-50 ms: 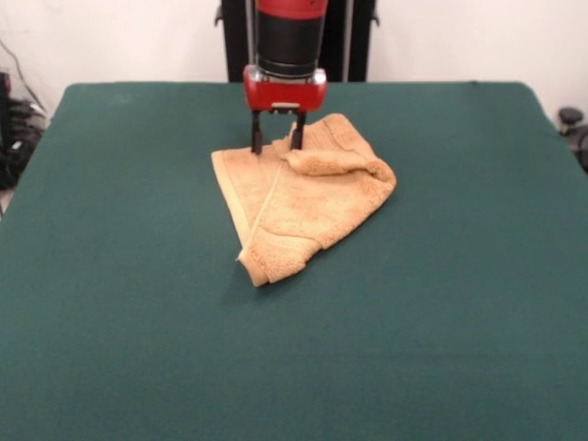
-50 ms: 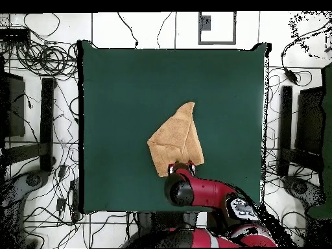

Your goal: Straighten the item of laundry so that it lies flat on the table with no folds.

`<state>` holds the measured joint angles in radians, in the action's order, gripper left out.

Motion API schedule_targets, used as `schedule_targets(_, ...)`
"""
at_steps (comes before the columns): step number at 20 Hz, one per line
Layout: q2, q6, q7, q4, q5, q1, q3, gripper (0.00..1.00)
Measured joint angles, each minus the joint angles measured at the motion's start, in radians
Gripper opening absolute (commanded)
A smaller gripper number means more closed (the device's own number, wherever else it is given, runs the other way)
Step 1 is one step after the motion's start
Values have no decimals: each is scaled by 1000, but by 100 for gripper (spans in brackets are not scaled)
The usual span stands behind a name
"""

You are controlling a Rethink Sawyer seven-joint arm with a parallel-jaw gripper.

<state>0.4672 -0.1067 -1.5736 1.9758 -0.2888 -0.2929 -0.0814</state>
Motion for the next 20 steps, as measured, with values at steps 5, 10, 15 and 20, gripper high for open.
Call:
schedule_targets(5, -2, -4, 0, 0, 12, 15, -12, 100)
schedule_targets(10, -4, -4, 0, 0, 30, 24, -19, 100)
schedule_targets(15, -5, -4, 0, 1, 48, 29, -23, 100)
schedule_targets(20, -5, 1, 0, 1, 57, 30, -23, 100)
